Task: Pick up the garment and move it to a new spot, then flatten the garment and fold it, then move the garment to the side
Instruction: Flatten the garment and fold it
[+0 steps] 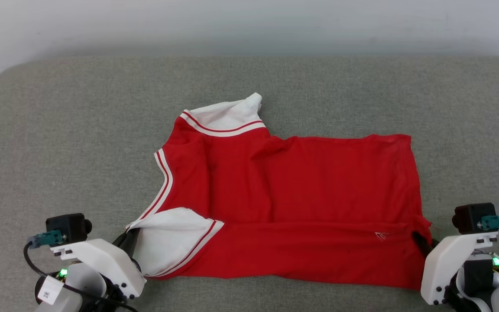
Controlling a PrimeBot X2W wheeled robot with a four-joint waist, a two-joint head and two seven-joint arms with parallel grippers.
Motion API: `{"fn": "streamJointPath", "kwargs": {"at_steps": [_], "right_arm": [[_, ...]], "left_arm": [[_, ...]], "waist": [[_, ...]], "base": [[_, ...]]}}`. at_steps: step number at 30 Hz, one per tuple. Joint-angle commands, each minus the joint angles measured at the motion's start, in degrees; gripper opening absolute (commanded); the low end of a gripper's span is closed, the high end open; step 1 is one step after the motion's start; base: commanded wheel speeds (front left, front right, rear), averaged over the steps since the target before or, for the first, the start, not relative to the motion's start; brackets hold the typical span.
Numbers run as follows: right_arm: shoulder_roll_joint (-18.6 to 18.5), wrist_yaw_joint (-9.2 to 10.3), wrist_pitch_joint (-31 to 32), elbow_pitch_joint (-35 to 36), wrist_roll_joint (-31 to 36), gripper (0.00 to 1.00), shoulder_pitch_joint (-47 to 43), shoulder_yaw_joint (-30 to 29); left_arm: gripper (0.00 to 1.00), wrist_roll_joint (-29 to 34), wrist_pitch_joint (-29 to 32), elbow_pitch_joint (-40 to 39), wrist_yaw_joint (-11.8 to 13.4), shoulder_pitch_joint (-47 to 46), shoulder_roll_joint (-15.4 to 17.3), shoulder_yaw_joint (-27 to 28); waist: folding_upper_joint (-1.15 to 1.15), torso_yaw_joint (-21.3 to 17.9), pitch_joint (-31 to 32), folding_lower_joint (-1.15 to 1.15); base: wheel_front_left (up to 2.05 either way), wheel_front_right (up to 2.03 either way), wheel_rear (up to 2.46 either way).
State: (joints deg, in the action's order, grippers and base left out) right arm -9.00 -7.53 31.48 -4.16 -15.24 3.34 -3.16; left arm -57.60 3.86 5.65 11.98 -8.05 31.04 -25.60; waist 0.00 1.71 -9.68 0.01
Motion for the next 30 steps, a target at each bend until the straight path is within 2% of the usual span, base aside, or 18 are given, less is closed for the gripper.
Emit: {"fn": "streamJointPath", "kwargs": {"at_steps": [1,4,5,6,7,8,9,10,14,20,25,30], "right_arm": [[-0.25,0.08,-1.02,-1.31,-0.16,0.0,1.87,0.62],[-0.59,0.08,-2.64,-4.37,-0.26,0.0,3.73,1.91],[-0.78,0.08,-3.34,-5.33,-0.16,0.13,4.23,2.34],[-0.82,0.08,-4.07,-6.47,-0.17,0.33,4.65,2.78],[-0.87,0.08,-4.77,-7.49,-0.32,0.76,4.83,3.14],[-1.01,0.08,-5.72,-8.26,-0.34,1.0,5.01,3.43],[-1.0,0.09,-6.92,-8.79,-0.74,1.0,5.28,3.66],[-1.0,0.09,-8.28,-9.17,-1.09,1.0,5.45,3.82],[-0.63,0.07,-16.95,-8.23,-1.23,1.0,4.88,2.81],[0.76,0.07,-26.45,-5.5,-0.2,1.0,2.42,0.96],[2.04,0.07,-27.86,-1.83,1.05,1.0,-0.15,0.12],[3.3,0.07,-26.97,2.27,1.97,1.0,-2.48,-0.7]], "left_arm": [[0.0,0.32,0.24,1.99,-0.95,-1.96,-0.47,-0.31],[0.0,0.13,0.99,5.93,-2.87,-4.38,-1.36,-1.2],[0.0,-0.07,1.1,6.92,-3.55,-5.07,-1.76,-1.38],[0.0,-0.42,1.53,8.03,-4.24,-5.69,-2.06,-1.63],[0.29,-0.56,1.85,8.98,-4.85,-6.22,-2.26,-1.95],[0.58,-0.69,1.83,9.85,-5.37,-6.65,-2.48,-2.04],[0.82,-0.86,1.43,10.59,-5.83,-7.07,-2.78,-1.92],[1.0,-0.93,1.18,11.32,-6.19,-7.43,-2.99,-1.91],[1.0,-1.04,0.01,13.23,-7.28,-8.44,-3.21,-1.35],[1.0,-1.7,0.07,12.69,-6.86,-7.36,-1.51,-0.2],[1.0,-2.83,4.23,9.83,-6.04,-6.12,2.06,0.23],[1.0,-5.51,14.16,4.92,-4.23,-4.53,7.34,-0.44]], "waist": [[0.0,-0.29,-2.22,-0.01],[0.0,-0.46,-3.33,-0.01],[0.0,-0.54,-3.51,-0.01],[0.0,-0.6,-3.67,-0.01],[0.0,-0.63,-3.72,-0.01],[0.0,-0.62,-3.7,-0.01],[0.0,-0.59,-3.63,-0.01],[0.0,-0.54,-3.47,-0.01],[0.0,-0.19,-1.95,-0.01],[0.0,-0.26,1.88,-0.01],[0.0,-0.87,4.69,-0.01],[0.0,-1.62,5.66,-0.01]], "base": [[0.0,0.0,0.0],[0.0,0.0,0.0],[0.0,0.0,0.0],[0.0,0.0,0.0],[0.0,0.0,0.0],[0.0,0.0,0.0],[0.0,0.0,0.0],[0.0,0.0,0.0],[0.0,0.0,0.0],[0.0,0.0,0.0],[0.0,0.0,0.0],[0.0,0.0,0.0]]}}
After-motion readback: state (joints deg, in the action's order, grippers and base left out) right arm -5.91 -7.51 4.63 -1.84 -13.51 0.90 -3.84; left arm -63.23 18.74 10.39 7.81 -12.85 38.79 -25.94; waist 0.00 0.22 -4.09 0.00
